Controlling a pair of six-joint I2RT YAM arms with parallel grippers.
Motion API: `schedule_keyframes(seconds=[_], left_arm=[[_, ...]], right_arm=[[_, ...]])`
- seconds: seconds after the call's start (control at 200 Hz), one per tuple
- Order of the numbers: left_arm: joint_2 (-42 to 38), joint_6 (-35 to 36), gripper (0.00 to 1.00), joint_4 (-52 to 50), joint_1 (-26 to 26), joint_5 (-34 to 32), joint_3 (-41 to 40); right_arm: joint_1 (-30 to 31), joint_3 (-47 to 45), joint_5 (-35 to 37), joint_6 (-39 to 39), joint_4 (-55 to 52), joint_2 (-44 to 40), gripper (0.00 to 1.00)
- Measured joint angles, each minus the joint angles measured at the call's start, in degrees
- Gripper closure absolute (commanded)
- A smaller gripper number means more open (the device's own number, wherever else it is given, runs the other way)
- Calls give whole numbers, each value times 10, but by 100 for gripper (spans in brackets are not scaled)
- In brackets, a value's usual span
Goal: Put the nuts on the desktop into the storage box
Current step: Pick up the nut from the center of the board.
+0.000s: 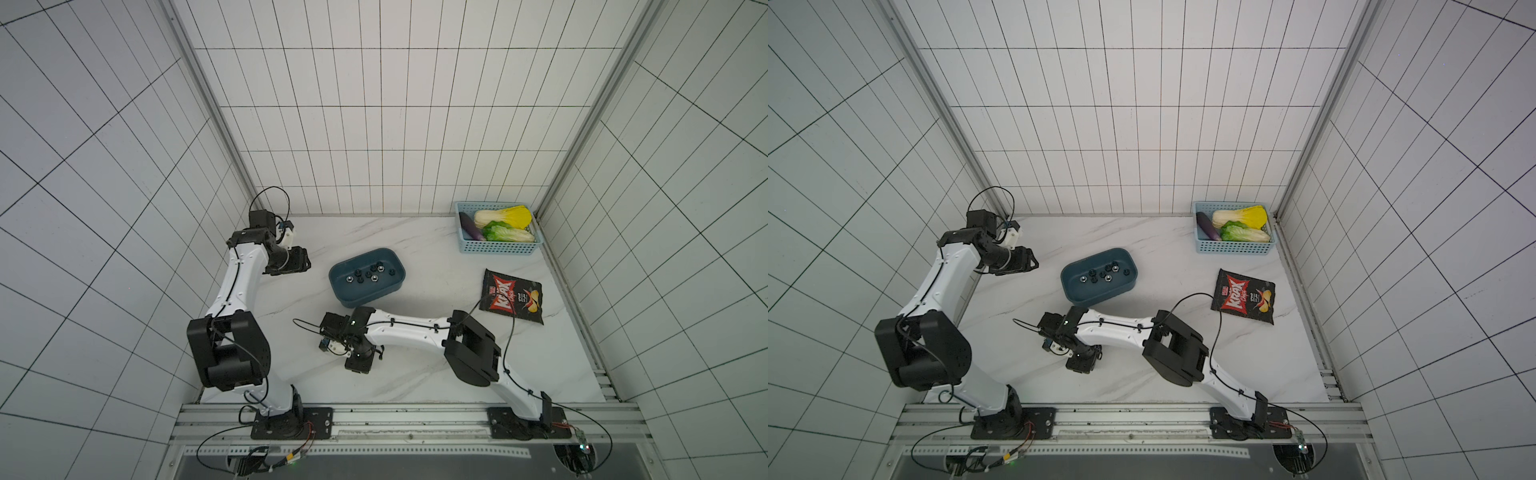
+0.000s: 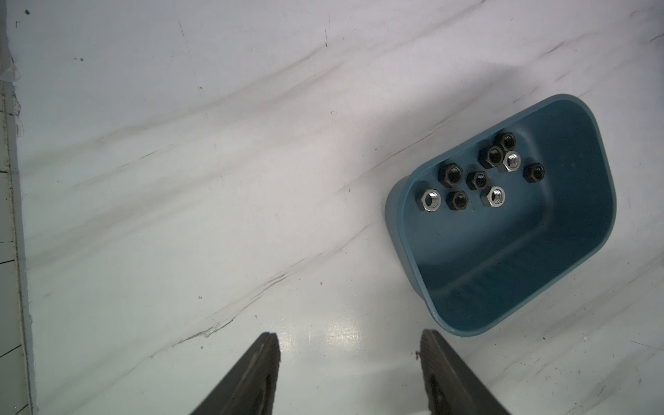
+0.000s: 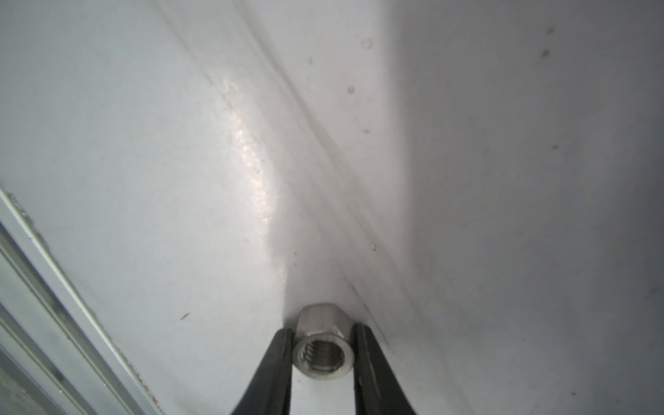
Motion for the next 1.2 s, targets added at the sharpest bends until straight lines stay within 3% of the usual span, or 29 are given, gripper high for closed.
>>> schedule_keyframes(seconds=[0.245,0.55,0.865,1.06,1.199], left_arm=[[0,6,33,-21,-15,75,2],[9,19,27,-54,-102,228,55],[12,-29,23,-30,-267,460,96],[12,-79,21,26,-359,557,87],[12,-98,25,48,-395,592,70]], right_arm=[[-24,-144,33,18,82,-115,85],[-135,-382,63,52,259,-412,89],[-172,-573,48,26,484,-701,87],[-172,-636,13,7,604,-787,88],[-172,-656,-6,0,647,-810,88]])
